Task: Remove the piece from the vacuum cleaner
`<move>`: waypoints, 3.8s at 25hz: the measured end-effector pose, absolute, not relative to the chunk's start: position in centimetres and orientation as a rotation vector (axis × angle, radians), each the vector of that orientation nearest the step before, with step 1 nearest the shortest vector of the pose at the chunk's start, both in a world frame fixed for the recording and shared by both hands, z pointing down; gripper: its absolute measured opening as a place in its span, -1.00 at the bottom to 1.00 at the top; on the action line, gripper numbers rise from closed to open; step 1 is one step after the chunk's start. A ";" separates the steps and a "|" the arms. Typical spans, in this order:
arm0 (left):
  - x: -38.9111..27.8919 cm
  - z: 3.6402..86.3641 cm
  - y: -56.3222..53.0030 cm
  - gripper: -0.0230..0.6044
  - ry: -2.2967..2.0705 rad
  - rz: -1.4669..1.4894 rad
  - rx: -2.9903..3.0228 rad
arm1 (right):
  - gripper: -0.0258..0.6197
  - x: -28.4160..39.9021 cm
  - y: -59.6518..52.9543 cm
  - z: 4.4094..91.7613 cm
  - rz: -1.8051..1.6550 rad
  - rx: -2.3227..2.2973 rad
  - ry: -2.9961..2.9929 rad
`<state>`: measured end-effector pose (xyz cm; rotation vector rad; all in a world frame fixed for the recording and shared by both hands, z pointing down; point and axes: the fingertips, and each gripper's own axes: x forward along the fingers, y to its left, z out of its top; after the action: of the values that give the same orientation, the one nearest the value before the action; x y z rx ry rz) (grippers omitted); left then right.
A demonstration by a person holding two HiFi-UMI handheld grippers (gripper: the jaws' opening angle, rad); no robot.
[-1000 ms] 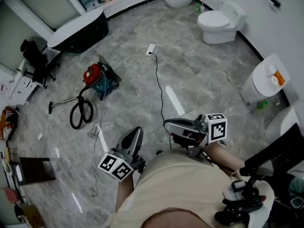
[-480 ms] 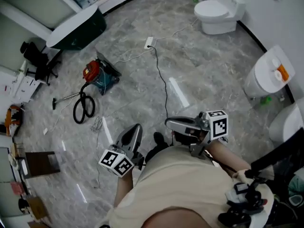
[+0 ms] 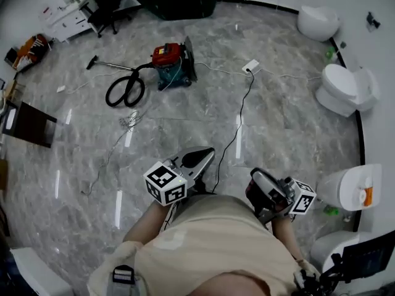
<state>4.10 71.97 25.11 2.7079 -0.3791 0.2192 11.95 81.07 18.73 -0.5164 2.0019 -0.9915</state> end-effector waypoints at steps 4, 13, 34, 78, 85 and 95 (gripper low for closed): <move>1.9 24.6 67.1 -0.91 -0.382 0.192 2.678 | -0.91 9.1 76.3 16.7 -1.030 -0.425 2.013; -3.8 22.2 56.9 -0.91 -0.404 0.110 2.699 | -0.91 4.4 66.7 14.7 -1.063 -0.408 2.015; -5.1 23.3 49.4 -0.91 -0.548 0.198 2.681 | -0.91 2.9 55.9 16.4 -1.179 -0.178 2.014; -8.1 22.9 30.3 -0.91 -0.985 0.199 2.579 | -0.91 0.9 35.9 17.3 -1.303 -0.108 2.338; -13.2 23.2 27.9 -0.91 -0.823 0.151 2.565 | -0.91 -4.8 32.3 17.5 -1.357 -0.173 2.319; -19.8 24.1 26.4 -0.91 -0.908 0.062 2.496 | -0.91 -10.7 29.5 17.5 -1.438 -0.182 2.371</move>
<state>-19.83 26.36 24.09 2.4963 -0.9084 0.0620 -10.74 29.54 17.47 -0.1825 2.3709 -1.4383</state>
